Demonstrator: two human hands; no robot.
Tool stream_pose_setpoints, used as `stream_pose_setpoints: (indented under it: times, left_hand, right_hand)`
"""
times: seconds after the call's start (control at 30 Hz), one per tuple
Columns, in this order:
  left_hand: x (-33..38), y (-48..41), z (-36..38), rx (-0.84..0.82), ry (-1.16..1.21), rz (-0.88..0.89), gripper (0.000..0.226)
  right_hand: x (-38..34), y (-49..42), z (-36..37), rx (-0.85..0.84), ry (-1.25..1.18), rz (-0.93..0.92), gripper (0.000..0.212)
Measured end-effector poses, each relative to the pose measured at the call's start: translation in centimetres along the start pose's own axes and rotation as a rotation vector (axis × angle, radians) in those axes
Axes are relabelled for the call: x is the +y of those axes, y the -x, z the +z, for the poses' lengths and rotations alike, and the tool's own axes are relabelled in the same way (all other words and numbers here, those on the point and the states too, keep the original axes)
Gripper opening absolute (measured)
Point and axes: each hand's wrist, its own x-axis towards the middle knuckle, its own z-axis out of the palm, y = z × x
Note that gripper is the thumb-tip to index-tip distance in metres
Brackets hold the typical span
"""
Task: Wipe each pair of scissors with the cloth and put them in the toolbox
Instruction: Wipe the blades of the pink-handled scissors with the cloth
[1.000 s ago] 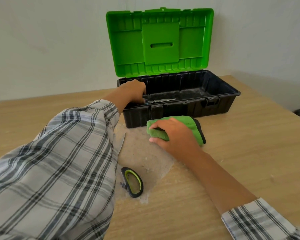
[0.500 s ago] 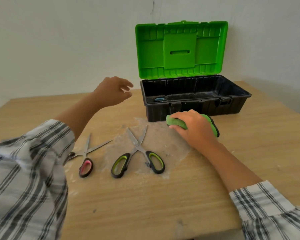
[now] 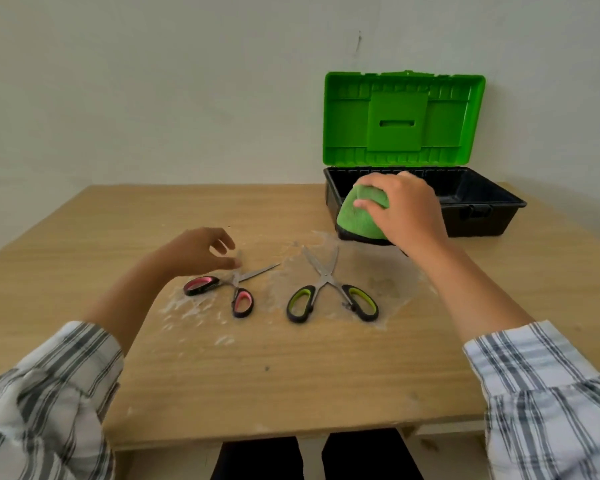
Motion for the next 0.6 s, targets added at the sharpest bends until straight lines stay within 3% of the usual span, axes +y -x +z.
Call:
stream_pose_setpoints:
  times: [0.17,0.3,0.5,0.6]
  left_hand:
    - [-1.9,1.3,0.2,-0.111,-0.062,-0.064,0.052]
    - [-2.1,1.3,0.1,-0.134,-0.023,-0.058,0.032]
    - [-2.2,0.8,0.5,-0.007,0.102,0.017,0.008]
    - [-2.5,0.5,0.3,0.061,0.316,0.0,0.004]
  right_hand:
    - [-2.7,-2.0,1.2,0.009,-0.049,-0.002,0.037]
    - [-4.6,-3.2,2.4,0.01,-0.188,0.04,0.04]
    - [-6.0,-4.2,4.3,0.005,-0.384,0.126,0.041]
    - [-6.4,-4.4,4.9,0.02,-0.436,0.154,0.036]
